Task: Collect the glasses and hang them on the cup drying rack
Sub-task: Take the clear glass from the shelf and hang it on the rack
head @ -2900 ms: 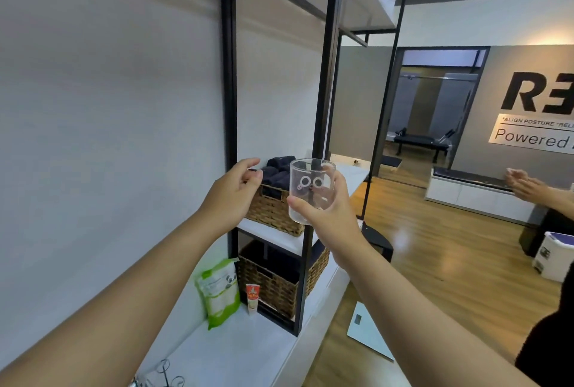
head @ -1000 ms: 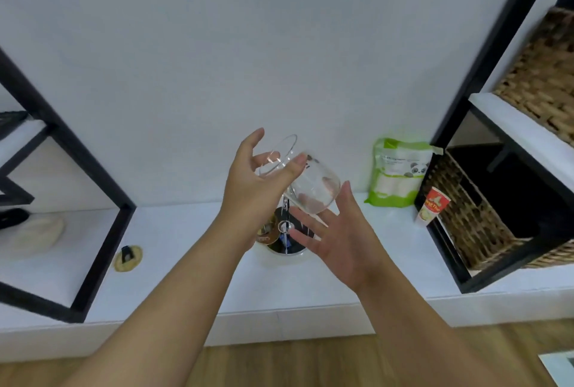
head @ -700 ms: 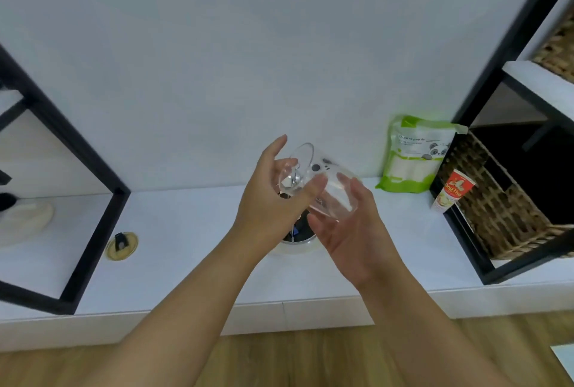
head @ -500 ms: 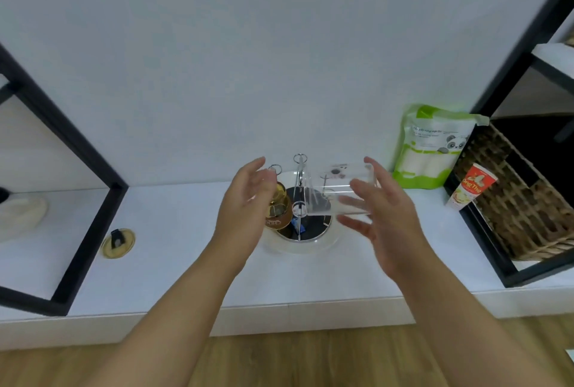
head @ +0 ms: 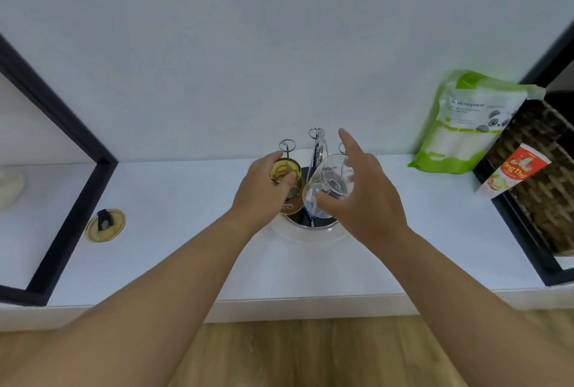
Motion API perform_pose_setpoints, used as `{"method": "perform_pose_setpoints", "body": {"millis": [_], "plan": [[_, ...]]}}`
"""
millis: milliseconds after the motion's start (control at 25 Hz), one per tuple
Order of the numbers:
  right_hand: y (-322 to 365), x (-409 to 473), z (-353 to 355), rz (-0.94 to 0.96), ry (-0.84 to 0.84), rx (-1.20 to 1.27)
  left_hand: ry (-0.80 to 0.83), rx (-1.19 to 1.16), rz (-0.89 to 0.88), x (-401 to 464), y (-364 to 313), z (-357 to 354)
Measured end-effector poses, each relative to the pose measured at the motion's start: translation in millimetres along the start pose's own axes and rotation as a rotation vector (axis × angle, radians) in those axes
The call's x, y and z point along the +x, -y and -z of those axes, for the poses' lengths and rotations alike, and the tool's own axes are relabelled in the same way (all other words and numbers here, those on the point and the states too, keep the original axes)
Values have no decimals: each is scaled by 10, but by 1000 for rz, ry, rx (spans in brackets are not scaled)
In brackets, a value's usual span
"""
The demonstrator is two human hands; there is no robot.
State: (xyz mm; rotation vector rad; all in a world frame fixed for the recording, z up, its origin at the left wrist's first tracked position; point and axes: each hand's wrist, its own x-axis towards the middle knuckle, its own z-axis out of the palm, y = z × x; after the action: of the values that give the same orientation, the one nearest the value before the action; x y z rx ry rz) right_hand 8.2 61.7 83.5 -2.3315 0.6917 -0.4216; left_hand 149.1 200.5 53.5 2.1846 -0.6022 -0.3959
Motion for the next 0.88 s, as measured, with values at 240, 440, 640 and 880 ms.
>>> {"method": "perform_pose_setpoints", "body": {"millis": [240,440,640,880], "plan": [[-4,101,-264,69,54,-119,-64,-7,-39,119,108,-150],[-32,129,-384,83,74,-174,-103,34,-67,181,199,-155],[-64,71,-353,46,78,-233,-110,45,-101,205,286,-131],[-144,85,-496,53,129,-264,-132,65,-123,213,330,-173]]}}
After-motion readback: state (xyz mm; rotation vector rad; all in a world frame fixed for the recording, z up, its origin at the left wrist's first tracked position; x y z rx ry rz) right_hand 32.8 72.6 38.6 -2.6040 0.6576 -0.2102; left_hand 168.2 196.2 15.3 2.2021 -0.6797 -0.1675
